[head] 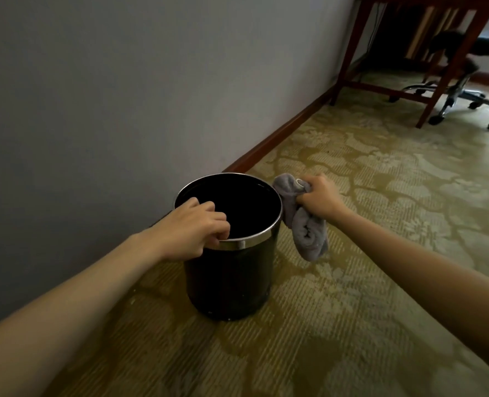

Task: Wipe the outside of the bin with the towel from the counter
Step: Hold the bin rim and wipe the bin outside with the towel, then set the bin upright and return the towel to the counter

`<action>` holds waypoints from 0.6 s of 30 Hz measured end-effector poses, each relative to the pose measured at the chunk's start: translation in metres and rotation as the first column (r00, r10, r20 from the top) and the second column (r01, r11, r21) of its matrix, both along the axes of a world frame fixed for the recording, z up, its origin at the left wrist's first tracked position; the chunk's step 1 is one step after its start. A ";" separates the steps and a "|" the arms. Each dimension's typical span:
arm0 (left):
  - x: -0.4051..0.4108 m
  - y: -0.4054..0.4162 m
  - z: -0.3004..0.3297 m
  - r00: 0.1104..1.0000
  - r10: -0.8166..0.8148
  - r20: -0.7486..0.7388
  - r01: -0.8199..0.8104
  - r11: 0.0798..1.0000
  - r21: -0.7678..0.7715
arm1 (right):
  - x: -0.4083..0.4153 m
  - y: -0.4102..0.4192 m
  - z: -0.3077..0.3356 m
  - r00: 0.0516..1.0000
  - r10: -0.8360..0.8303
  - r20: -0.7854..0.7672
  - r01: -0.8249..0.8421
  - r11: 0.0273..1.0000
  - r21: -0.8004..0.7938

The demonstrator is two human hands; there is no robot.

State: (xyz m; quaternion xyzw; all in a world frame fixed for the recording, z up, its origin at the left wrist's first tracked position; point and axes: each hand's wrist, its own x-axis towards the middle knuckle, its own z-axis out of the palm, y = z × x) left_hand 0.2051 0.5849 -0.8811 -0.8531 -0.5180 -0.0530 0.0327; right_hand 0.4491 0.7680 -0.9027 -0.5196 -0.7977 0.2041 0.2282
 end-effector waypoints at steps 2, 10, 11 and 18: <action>-0.006 -0.015 -0.004 1.000 0.014 -0.022 -0.014 1.000 0.007 | 0.001 -0.007 -0.001 1.000 -0.017 -0.019 0.016 0.999 -0.049; -0.001 -0.053 -0.025 0.998 0.065 -0.006 -0.064 0.994 0.094 | -0.010 -0.040 -0.005 0.984 -0.036 -0.172 0.003 0.982 -0.188; -0.001 -0.054 -0.026 0.998 0.069 0.005 -0.069 0.992 0.102 | -0.009 -0.042 -0.004 0.985 -0.038 -0.166 0.008 0.984 -0.180; -0.036 -0.054 -0.010 0.919 0.307 0.248 -0.298 0.952 -0.075 | 0.006 -0.047 0.017 0.977 -0.081 -0.197 0.054 0.989 -0.139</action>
